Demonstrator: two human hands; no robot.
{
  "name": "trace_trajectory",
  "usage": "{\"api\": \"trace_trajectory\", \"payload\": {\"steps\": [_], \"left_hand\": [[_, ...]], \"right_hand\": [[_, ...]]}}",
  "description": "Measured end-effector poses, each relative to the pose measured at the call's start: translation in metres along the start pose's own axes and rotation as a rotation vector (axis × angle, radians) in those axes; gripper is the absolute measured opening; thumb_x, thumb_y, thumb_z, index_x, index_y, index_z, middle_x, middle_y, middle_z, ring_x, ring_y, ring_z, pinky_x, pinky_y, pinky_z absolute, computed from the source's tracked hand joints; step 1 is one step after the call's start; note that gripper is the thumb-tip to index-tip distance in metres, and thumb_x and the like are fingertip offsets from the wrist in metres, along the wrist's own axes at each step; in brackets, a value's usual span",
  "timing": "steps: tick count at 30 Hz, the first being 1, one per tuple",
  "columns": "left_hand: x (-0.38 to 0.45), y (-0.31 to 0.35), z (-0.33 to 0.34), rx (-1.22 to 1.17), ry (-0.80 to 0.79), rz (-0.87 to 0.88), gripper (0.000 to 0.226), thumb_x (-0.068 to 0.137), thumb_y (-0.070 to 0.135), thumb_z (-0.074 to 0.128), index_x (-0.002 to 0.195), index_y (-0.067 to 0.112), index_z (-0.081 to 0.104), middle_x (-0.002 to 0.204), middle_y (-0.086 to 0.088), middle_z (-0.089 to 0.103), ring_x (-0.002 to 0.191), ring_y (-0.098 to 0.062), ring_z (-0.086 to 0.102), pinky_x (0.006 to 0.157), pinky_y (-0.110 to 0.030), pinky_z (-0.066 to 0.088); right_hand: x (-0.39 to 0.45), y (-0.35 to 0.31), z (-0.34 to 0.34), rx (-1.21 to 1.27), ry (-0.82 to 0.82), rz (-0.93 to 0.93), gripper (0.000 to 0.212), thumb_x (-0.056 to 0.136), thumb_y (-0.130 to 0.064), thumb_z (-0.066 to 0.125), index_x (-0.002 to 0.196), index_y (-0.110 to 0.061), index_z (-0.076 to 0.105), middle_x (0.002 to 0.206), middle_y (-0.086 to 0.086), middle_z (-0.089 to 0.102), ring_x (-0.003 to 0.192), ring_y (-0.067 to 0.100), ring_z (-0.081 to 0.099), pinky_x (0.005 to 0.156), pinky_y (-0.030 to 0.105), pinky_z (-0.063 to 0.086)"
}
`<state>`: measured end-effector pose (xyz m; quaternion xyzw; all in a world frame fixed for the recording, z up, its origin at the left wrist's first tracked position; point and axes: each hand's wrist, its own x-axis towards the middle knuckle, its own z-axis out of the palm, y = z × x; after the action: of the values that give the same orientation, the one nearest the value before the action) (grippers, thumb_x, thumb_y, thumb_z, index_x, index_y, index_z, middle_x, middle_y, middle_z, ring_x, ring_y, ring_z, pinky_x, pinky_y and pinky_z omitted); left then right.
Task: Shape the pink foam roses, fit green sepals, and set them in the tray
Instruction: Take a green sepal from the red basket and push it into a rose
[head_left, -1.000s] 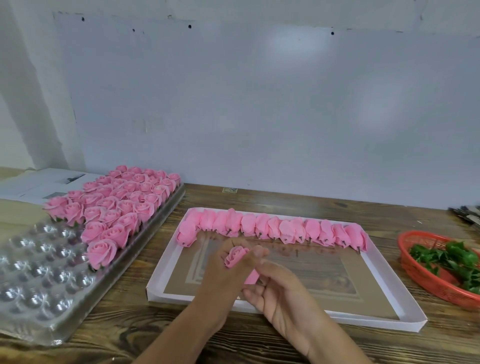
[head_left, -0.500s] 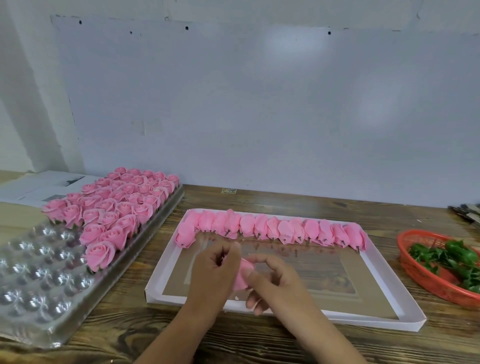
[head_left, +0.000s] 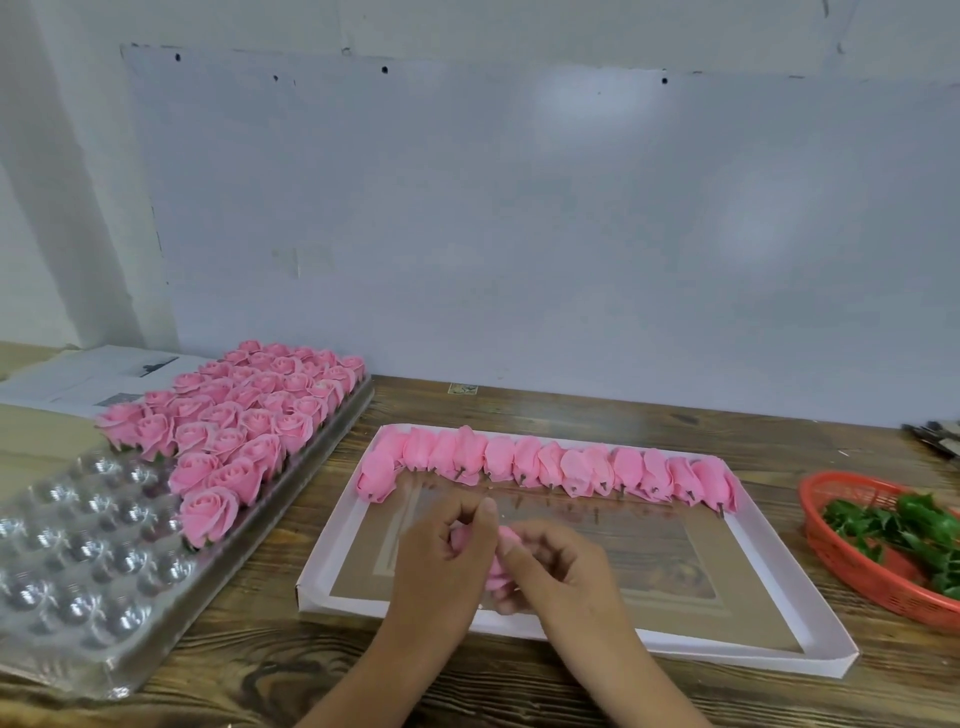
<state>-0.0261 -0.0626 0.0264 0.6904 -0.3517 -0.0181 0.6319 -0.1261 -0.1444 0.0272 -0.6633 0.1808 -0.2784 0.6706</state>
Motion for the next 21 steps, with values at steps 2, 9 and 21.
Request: {"api": "trace_trajectory", "payload": {"steps": [2, 9, 21], "left_hand": [[0.0008, -0.0016, -0.0003, 0.018, 0.002, -0.011, 0.035, 0.096, 0.024, 0.059, 0.063, 0.037, 0.060, 0.064, 0.012, 0.063, 0.062, 0.000, 0.057, 0.061, -0.012, 0.045], [0.0044, -0.0032, -0.0011, -0.141, -0.042, -0.196, 0.042, 0.098, 0.020, 0.057, 0.060, 0.035, 0.063, 0.056, 0.014, 0.057, 0.055, 0.001, 0.054, 0.049, -0.015, 0.045], [0.0050, -0.0044, -0.0020, -0.118, -0.078, -0.179, 0.033, 0.099, 0.020, 0.059, 0.068, 0.030, 0.066, 0.058, 0.014, 0.059, 0.055, 0.001, 0.054, 0.051, -0.019, 0.043]], "right_hand": [[0.0008, 0.0021, -0.0007, -0.025, 0.012, 0.003, 0.010, 0.093, -0.016, 0.065, 0.093, -0.009, 0.073, 0.079, 0.016, 0.073, 0.067, 0.026, 0.068, 0.064, 0.034, 0.059], [0.0001, 0.0035, -0.0032, -0.218, 0.020, -0.089, 0.033, 0.080, 0.000, 0.074, 0.101, -0.026, 0.072, 0.098, -0.006, 0.073, 0.089, 0.014, 0.070, 0.074, 0.024, 0.056], [-0.0013, 0.0044, -0.0004, -0.199, 0.033, -0.088, 0.038, 0.079, 0.002, 0.072, 0.103, -0.027, 0.071, 0.092, 0.002, 0.076, 0.081, 0.023, 0.070, 0.073, 0.032, 0.058]]}}
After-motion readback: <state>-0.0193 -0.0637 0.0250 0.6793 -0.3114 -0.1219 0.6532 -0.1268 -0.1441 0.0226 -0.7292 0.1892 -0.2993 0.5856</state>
